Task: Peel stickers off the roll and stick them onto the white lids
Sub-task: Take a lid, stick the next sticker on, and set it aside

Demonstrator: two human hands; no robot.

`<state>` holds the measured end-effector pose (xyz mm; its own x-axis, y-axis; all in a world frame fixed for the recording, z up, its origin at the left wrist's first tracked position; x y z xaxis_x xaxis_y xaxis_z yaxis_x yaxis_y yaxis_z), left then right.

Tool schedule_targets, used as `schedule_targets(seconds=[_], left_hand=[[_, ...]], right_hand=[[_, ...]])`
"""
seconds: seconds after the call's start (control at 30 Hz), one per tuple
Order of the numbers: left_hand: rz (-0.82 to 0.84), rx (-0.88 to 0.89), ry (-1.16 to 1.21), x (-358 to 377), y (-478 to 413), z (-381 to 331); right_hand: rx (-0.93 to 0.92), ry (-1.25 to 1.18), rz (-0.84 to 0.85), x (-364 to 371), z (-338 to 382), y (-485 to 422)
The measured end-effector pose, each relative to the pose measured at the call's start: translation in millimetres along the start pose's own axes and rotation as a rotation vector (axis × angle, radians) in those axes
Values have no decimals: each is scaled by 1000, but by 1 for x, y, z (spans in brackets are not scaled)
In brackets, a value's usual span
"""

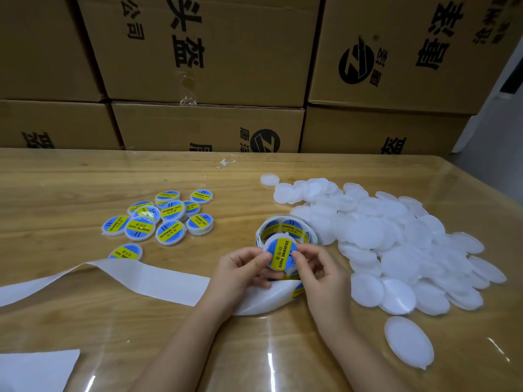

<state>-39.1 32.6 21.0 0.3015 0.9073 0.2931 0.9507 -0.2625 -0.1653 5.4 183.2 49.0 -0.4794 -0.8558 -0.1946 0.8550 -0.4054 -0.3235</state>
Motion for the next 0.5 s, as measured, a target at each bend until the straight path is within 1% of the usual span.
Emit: schedule_targets(seconds=[0.17, 0.5], left_hand=[[4, 12, -3, 0, -1, 0], [4, 23, -19, -1, -2, -1]], right_hand=[[-19, 3, -5, -1, 2, 1], [-2, -2, -2, -1, -2, -1]])
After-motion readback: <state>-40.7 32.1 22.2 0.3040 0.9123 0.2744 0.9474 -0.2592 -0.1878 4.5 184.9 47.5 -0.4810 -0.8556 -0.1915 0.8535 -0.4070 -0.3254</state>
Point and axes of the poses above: each hand's wrist, its own y-axis away from the middle knuckle, its own x-axis out of the palm, z = x × y, the point moved 7 cm from there along -y, towards the middle knuckle, and after that the axes turned 9 degrees about x, right-handed, at the moved point
